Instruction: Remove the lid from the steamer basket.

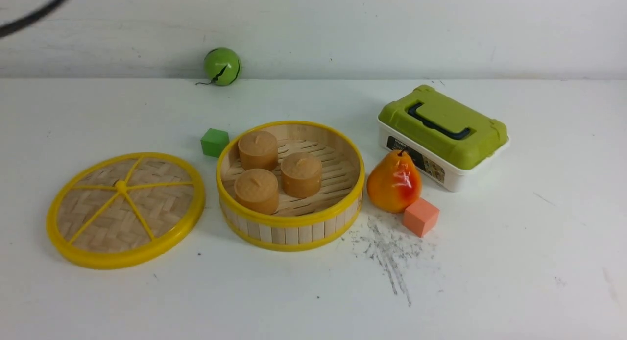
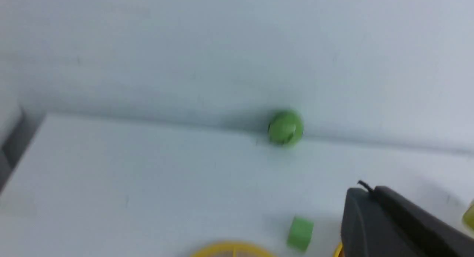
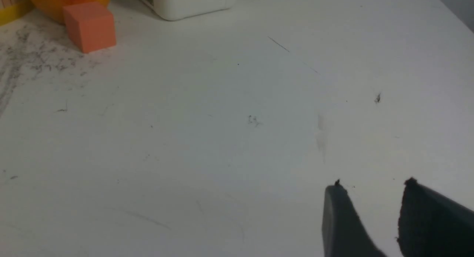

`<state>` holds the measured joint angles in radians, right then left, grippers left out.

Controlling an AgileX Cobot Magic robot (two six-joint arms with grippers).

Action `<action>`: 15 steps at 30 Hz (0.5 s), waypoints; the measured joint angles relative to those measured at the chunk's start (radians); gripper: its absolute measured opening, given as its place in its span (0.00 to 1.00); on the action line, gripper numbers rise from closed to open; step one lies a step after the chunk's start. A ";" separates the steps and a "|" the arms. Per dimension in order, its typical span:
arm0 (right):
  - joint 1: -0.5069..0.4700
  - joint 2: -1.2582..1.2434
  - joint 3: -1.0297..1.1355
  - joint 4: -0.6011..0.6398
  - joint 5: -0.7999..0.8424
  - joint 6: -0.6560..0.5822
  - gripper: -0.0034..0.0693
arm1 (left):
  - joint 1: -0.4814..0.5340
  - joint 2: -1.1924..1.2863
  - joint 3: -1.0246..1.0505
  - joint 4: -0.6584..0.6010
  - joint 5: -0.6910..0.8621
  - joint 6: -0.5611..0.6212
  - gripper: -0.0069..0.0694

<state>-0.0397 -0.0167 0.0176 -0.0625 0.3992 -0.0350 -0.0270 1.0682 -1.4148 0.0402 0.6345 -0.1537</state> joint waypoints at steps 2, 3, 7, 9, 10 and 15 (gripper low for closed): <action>0.000 0.000 0.000 0.000 0.000 0.000 0.38 | 0.000 -0.096 0.076 -0.003 -0.076 0.000 0.08; 0.000 0.000 0.000 0.000 0.000 0.000 0.38 | 0.000 -0.174 0.146 -0.006 -0.143 0.000 0.08; 0.000 0.000 0.000 0.000 0.000 0.000 0.38 | 0.000 -0.442 0.424 -0.011 -0.308 0.002 0.08; 0.000 0.000 0.000 0.000 0.000 0.000 0.38 | 0.000 -0.521 0.533 -0.014 -0.294 0.003 0.08; 0.000 0.000 0.000 0.000 0.000 0.000 0.38 | 0.000 -0.533 0.563 -0.016 -0.288 0.003 0.08; 0.000 0.000 0.000 0.000 0.000 0.000 0.38 | 0.000 -0.657 0.767 -0.063 -0.229 0.004 0.08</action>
<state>-0.0397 -0.0167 0.0176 -0.0625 0.3992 -0.0350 -0.0270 0.4114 -0.6483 -0.0232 0.4055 -0.1496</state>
